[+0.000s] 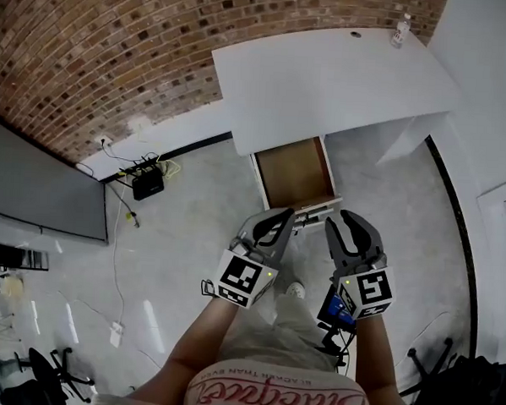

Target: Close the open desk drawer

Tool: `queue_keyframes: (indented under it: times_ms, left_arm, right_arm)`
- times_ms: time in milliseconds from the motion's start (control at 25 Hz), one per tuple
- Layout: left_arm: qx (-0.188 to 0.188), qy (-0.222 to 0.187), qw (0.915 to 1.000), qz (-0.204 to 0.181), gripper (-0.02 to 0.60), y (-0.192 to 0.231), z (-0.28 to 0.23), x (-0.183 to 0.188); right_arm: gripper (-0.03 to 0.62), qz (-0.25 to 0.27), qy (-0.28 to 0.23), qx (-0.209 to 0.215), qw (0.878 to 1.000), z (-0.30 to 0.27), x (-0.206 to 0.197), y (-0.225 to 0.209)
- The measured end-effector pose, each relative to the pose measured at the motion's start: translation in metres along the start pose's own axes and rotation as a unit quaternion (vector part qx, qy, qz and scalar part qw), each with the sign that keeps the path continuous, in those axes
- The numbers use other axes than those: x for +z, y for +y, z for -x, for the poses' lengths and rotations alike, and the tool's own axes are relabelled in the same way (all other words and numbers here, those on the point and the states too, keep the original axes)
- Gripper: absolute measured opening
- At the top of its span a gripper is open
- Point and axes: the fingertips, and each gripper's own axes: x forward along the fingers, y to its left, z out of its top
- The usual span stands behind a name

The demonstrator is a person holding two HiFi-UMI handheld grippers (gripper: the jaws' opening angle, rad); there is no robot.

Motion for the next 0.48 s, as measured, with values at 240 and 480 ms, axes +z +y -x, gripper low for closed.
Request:
queue_keyframes:
  times_ms: [240,480]
  left_arm:
    - [0.027,0.009,0.9995,-0.009,0.004,-0.013,0.000,-0.021]
    - [0.041,0.019,0.9989,-0.014,0.003,-0.012,-0.012,-0.051]
  right_arm:
    - [0.114,0.011,0.007,0.039,0.999,-0.002,-0.024,-0.008]
    - [0.126,0.011,0.019,0.053,0.998,-0.015,-0.060,-0.017]
